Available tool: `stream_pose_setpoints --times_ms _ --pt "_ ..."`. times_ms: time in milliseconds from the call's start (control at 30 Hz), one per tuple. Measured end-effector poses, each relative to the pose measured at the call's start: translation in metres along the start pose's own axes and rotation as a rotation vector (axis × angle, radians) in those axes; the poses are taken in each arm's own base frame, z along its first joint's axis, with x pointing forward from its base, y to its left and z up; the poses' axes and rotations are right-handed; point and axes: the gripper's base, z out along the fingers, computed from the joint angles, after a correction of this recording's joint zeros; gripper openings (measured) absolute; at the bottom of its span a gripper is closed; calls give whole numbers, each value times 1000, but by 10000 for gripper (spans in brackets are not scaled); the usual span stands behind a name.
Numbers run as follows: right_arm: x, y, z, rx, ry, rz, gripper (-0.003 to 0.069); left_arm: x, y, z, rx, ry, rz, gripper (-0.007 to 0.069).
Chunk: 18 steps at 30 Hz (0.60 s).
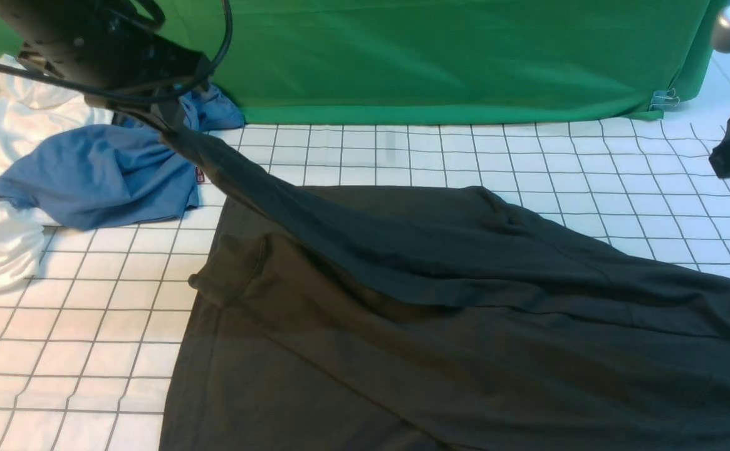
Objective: Fold a long-sleeved shirt over a white checkered tablecloth.
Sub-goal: 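Fold the left side of the dark shirt inward over its body with the left gripper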
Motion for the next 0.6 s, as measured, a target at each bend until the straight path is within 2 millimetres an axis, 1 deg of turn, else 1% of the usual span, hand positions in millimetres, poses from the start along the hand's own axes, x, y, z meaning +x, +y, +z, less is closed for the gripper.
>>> stream_pose_setpoints --times_ms 100,167,267,300,400,433,500,533,567,600 --pt "3 1 0 -16 38 1 410 5 1 2 -12 47 9 -32" --pt "5 2 0 -24 58 2 410 11 3 8 -19 85 10 -32" --pt "7 3 0 -30 72 4 410 24 6 26 -26 139 -10 -32" --pt "7 3 0 -30 72 4 410 27 6 29 -26 149 -15 -32" --pt "7 3 0 -31 73 5 410 50 10 59 -37 193 -49 -31" --pt "7 3 0 -30 72 5 410 60 12 70 -50 210 -52 -29" --pt "6 3 0 -29 68 5 410 78 15 87 -69 232 -52 -17" --pt "6 3 0 -28 66 5 410 79 15 88 -71 227 -51 -12" --pt "6 2 0 -26 62 5 410 87 17 95 -78 244 -47 1" --pt "5 2 0 -24 56 5 410 96 18 101 -91 254 -39 30"
